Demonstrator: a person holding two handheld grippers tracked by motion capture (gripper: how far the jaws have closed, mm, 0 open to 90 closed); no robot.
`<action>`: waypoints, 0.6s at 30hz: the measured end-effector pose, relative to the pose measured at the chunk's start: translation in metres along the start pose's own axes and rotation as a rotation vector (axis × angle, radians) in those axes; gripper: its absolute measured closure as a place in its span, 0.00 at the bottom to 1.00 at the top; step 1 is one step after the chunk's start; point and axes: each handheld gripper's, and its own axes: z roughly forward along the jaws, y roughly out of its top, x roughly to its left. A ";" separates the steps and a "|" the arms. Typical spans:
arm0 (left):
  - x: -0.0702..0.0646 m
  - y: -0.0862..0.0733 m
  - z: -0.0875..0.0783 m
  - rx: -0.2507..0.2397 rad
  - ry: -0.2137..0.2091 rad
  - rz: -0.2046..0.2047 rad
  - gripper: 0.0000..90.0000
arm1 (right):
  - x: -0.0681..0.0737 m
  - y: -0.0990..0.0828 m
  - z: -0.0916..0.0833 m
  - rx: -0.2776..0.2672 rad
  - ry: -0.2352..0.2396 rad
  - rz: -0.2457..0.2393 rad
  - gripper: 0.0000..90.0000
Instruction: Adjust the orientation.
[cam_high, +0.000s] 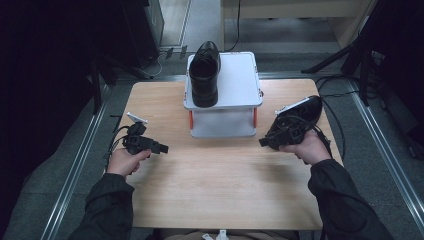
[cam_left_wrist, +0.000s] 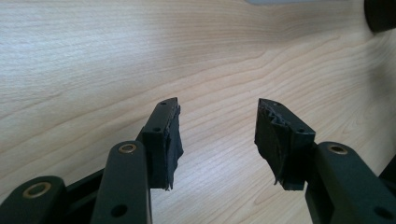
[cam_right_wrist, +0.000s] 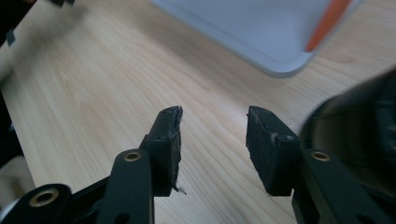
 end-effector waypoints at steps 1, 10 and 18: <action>0.000 0.000 0.000 0.001 -0.002 0.001 0.55 | -0.002 0.003 -0.005 -0.006 -0.007 -0.001 0.63; -0.002 0.000 0.002 0.011 0.004 0.018 0.55 | -0.023 0.018 -0.034 -0.029 -0.069 0.036 0.64; -0.002 0.000 0.006 0.029 0.007 0.032 0.55 | -0.042 0.027 -0.017 0.029 -0.121 0.115 0.65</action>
